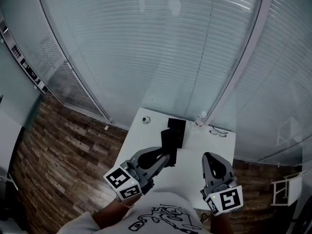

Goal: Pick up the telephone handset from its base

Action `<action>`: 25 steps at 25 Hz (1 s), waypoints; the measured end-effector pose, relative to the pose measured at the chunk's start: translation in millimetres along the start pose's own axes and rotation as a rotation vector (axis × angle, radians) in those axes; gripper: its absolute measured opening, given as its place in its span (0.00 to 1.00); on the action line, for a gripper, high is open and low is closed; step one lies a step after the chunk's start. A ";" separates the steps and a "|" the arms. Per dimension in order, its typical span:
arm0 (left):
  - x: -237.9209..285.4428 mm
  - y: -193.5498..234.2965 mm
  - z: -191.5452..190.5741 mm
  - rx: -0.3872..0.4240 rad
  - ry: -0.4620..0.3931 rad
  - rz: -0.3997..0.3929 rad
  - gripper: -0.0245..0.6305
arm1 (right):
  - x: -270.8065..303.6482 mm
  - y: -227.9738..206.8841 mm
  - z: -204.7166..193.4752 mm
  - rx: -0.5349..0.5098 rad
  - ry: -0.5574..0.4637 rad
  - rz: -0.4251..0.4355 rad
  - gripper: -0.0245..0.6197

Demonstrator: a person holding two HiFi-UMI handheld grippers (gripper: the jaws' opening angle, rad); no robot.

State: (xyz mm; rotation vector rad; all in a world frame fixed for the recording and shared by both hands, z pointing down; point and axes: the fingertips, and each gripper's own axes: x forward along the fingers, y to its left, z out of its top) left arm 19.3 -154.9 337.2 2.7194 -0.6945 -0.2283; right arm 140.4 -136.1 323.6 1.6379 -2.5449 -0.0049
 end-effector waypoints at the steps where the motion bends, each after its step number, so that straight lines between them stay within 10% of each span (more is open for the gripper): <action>1: -0.1 -0.9 0.0 0.003 -0.001 0.000 0.14 | -0.9 0.3 0.2 0.002 -0.002 0.002 0.05; 25: 0.4 2.6 -26.5 -0.017 0.021 0.020 0.14 | -2.5 0.9 -15.4 0.013 -0.005 0.011 0.05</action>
